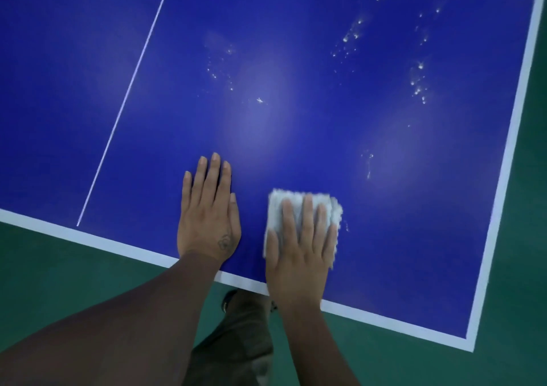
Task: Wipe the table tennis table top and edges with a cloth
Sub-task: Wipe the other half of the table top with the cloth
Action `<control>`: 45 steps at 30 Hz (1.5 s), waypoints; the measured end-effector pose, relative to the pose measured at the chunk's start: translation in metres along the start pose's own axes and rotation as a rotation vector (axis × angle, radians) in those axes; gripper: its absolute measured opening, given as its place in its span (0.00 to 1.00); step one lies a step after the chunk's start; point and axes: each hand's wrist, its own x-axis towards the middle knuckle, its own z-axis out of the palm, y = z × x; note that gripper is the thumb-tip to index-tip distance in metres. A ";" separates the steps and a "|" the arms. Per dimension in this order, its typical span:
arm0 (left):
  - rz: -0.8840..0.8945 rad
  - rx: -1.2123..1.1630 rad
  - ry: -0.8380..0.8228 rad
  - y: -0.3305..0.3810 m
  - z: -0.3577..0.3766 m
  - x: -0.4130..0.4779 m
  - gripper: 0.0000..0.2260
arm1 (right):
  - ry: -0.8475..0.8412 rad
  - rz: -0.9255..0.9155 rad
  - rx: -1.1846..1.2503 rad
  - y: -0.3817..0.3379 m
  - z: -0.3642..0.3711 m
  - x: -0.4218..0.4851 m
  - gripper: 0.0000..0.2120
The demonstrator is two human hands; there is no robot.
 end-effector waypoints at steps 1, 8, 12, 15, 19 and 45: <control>0.001 -0.003 0.000 -0.001 0.000 0.000 0.27 | -0.018 0.017 -0.009 0.013 0.000 -0.025 0.29; -0.009 0.015 -0.024 0.000 0.000 0.001 0.27 | -0.025 -0.023 -0.089 0.064 -0.018 0.016 0.29; -0.008 0.023 -0.013 -0.001 0.000 0.000 0.27 | 0.015 0.028 -0.082 0.068 -0.033 0.125 0.30; 0.002 0.016 0.002 -0.001 0.001 0.000 0.27 | -0.040 0.142 -0.041 0.065 -0.041 0.170 0.33; 0.002 0.006 0.009 -0.001 -0.001 0.000 0.27 | -0.011 0.073 -0.070 0.048 -0.033 0.113 0.30; -0.006 -0.036 0.034 0.005 -0.004 -0.001 0.27 | -0.064 0.052 -0.070 0.139 -0.052 0.002 0.29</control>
